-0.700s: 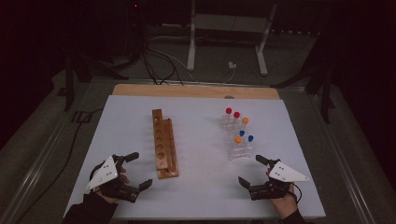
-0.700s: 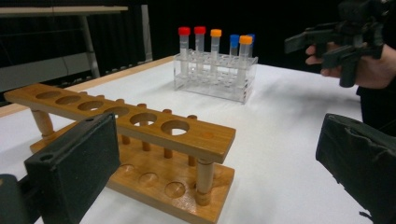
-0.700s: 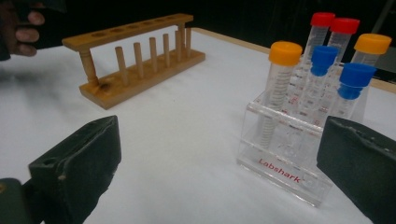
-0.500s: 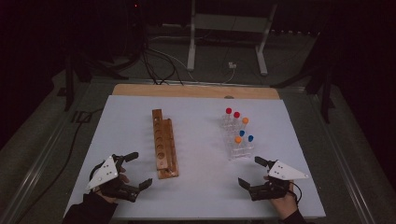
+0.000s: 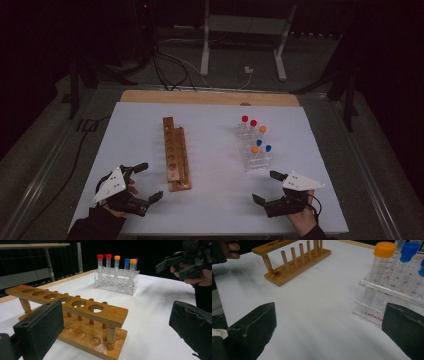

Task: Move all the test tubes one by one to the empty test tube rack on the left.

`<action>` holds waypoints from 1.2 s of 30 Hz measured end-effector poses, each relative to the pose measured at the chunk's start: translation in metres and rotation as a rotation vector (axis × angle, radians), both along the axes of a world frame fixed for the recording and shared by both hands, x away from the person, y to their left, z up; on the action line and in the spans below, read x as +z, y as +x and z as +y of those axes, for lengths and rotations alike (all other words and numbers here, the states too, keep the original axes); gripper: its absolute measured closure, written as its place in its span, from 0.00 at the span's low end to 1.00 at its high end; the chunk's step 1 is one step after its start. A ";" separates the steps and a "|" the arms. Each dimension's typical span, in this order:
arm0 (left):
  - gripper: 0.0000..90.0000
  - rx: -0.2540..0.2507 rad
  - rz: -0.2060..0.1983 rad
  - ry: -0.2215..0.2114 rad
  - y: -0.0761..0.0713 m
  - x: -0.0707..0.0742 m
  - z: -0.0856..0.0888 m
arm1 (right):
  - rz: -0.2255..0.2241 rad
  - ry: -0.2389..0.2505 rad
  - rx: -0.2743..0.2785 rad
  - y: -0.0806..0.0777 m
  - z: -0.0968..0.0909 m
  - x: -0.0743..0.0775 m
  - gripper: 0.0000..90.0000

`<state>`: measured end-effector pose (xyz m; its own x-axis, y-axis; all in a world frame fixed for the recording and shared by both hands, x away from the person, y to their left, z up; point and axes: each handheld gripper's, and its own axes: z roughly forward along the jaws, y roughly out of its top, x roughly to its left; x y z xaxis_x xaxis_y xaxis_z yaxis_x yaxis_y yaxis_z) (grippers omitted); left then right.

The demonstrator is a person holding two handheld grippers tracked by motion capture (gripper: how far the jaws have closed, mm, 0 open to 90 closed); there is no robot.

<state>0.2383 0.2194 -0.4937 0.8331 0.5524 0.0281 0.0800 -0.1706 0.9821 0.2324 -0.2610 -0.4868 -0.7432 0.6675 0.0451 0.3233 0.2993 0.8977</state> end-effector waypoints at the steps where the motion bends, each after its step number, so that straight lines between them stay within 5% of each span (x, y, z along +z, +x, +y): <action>1: 0.01 0.001 0.000 0.000 0.000 0.000 0.000 | 0.003 0.001 0.009 -0.001 0.001 0.002 0.00; 14: 0.01 0.004 -0.003 -0.003 -0.001 0.000 0.000 | -0.066 0.057 -0.004 0.008 -0.001 0.048 0.00; 26: 0.01 0.005 -0.003 -0.012 0.000 0.001 0.001 | -0.079 0.104 -0.098 0.051 -0.019 0.066 0.00; 30: 0.01 0.007 -0.001 -0.014 0.000 0.001 0.001 | -0.060 0.117 -0.124 0.061 -0.026 0.067 0.00; 36: 0.01 0.008 0.001 -0.015 0.000 0.001 0.001 | 0.024 0.056 -0.152 0.078 -0.030 0.058 0.03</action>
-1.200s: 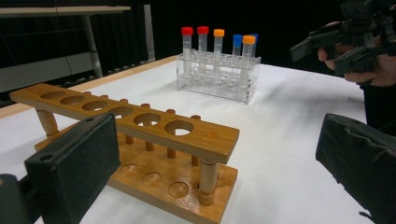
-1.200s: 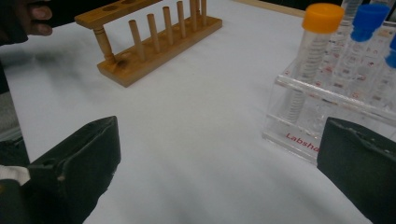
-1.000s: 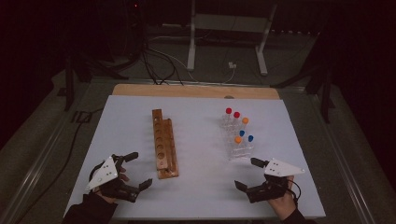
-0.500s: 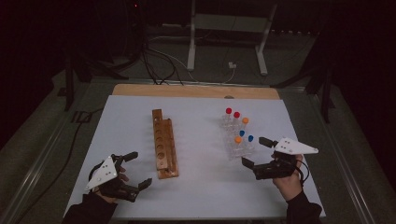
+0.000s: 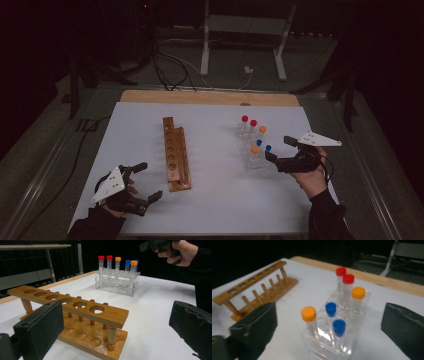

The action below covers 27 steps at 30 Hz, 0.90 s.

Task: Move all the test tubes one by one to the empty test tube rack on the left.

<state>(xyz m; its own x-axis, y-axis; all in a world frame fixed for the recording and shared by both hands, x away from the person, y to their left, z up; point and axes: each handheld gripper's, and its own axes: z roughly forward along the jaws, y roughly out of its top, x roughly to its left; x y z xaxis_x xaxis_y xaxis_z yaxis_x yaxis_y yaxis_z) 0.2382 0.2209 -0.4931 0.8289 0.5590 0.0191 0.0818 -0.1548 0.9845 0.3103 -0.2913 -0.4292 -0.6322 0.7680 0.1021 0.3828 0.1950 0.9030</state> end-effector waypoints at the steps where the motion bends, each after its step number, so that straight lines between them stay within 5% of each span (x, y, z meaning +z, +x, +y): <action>1: 0.01 0.000 -0.001 0.000 0.000 0.000 0.000 | 0.007 -0.012 -0.008 0.002 0.000 -0.003 0.05; 10: 0.01 -0.001 -0.002 -0.005 0.000 0.000 0.000 | 0.115 -0.082 -0.059 0.012 -0.002 -0.020 0.25; 20: 0.01 0.000 -0.002 -0.006 0.000 0.000 0.000 | 0.142 -0.217 -0.027 0.015 0.007 -0.027 0.64; 27: 0.01 -0.001 -0.004 -0.003 0.000 0.000 0.000 | 0.164 -0.236 -0.027 0.018 0.009 -0.029 0.77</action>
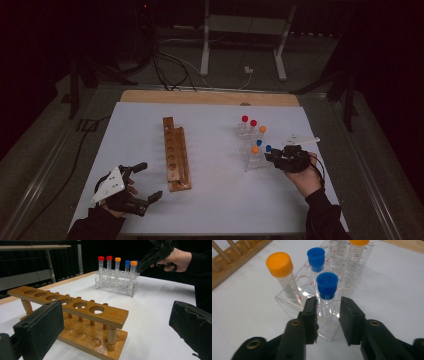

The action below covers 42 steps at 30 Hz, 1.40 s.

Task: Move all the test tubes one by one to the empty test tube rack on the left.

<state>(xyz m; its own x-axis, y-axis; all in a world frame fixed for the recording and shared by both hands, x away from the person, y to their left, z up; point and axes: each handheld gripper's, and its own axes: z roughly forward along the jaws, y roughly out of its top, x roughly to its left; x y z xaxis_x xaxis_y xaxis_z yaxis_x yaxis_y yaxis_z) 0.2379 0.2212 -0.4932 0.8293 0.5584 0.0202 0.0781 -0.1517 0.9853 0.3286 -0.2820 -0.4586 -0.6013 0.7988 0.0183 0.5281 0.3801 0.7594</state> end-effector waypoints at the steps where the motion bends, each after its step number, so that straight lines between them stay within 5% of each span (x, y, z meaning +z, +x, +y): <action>1: 0.01 0.001 0.000 0.001 0.000 0.000 0.000 | 0.004 0.002 0.001 0.001 0.000 0.000 0.80; 24: 0.01 0.012 0.001 0.007 0.001 0.000 0.000 | -0.022 -0.026 -0.001 0.001 0.006 0.003 0.86; 35: 0.01 0.021 0.038 0.000 0.003 0.001 0.001 | -0.060 -0.014 -0.004 -0.003 0.005 0.026 0.86; 42: 0.01 0.009 0.034 0.023 0.002 0.001 -0.002 | -0.105 -0.007 -0.011 -0.009 0.001 0.056 0.86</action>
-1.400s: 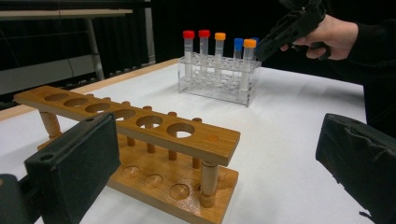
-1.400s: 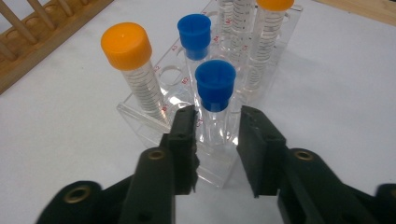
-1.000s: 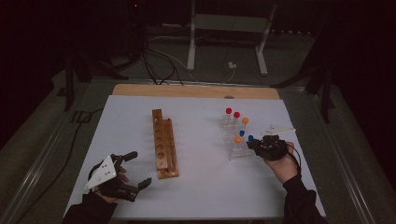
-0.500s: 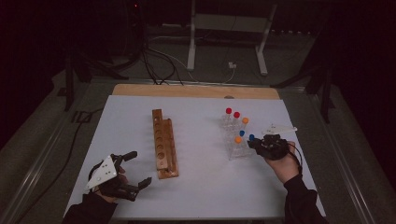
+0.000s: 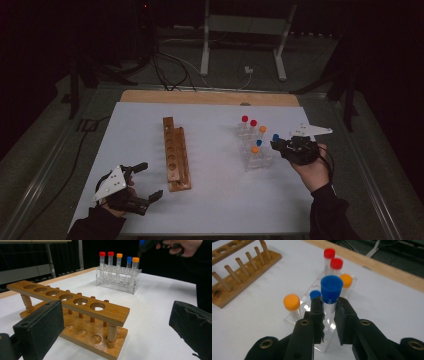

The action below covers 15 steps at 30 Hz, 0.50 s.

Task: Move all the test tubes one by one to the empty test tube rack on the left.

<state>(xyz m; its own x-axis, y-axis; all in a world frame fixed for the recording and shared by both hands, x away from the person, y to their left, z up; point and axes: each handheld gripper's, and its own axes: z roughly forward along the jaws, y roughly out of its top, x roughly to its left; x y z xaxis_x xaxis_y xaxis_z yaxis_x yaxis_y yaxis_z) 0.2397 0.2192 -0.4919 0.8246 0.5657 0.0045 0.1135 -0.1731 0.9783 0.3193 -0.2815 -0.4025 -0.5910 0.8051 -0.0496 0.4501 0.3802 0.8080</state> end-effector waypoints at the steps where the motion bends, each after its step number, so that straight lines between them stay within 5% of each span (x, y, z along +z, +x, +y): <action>1: 0.01 -0.008 0.006 -0.003 0.000 0.000 0.000 | -0.006 -0.001 0.002 -0.001 0.000 0.004 0.86; 7: 0.01 -0.005 0.015 -0.013 0.000 0.005 0.001 | -0.042 0.011 0.026 -0.006 0.001 0.031 0.86; 15: 0.01 -0.078 0.069 -0.018 -0.004 0.026 -0.012 | -0.067 0.024 0.097 -0.011 0.020 0.054 0.86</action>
<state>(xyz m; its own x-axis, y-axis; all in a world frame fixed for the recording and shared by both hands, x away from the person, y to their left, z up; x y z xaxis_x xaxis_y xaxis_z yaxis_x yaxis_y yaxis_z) 0.2357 0.2070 -0.4660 0.8641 0.4992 -0.0636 0.1679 -0.1670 0.9716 0.3078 -0.2617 -0.3487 -0.6626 0.7454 -0.0728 0.3570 0.3998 0.8442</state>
